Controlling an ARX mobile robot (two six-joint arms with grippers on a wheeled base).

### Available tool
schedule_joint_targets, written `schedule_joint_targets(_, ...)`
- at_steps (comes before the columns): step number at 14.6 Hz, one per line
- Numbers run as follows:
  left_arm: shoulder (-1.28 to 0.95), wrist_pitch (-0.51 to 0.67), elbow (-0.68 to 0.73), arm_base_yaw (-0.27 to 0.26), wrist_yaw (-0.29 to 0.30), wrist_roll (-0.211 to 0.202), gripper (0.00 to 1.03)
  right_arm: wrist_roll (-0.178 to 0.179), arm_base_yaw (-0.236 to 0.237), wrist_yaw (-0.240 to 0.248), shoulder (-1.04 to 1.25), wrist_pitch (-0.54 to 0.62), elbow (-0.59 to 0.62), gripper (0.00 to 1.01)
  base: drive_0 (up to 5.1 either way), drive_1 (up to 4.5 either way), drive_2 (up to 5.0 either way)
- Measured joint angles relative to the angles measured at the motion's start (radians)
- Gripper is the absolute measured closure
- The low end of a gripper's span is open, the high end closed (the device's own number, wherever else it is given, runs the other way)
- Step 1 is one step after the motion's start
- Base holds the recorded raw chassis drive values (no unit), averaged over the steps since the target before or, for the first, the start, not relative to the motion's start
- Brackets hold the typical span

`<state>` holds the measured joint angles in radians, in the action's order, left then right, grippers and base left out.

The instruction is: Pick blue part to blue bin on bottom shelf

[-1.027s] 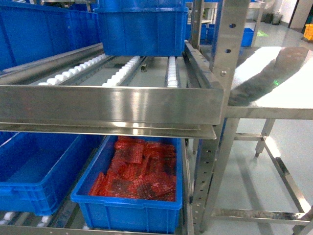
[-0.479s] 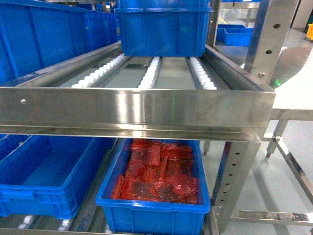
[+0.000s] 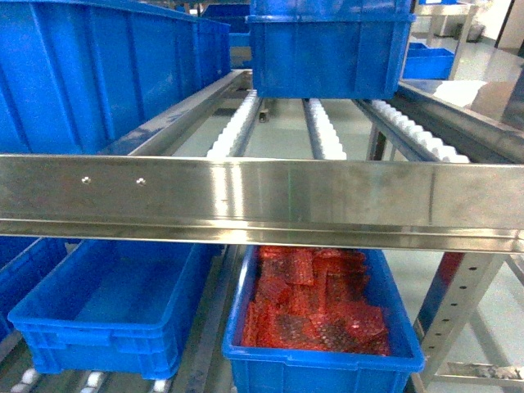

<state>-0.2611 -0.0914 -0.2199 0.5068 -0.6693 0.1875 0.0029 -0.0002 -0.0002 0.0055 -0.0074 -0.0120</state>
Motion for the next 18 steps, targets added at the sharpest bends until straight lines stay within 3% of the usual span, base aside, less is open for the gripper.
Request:
schedule_joint_targets(4,0.002,0.003,0.000,0.000,0.000,0.000,0.60,0.000,0.000,0.000,0.000,0.005,0.000,0.03,-4.9,3.11,1.4)
schedule_joint_targets(18,0.001,0.003,0.000,0.000,-0.001,0.000,0.60,0.000,0.000,-0.003,0.000,0.003,0.000,0.03,0.0,0.00,0.0)
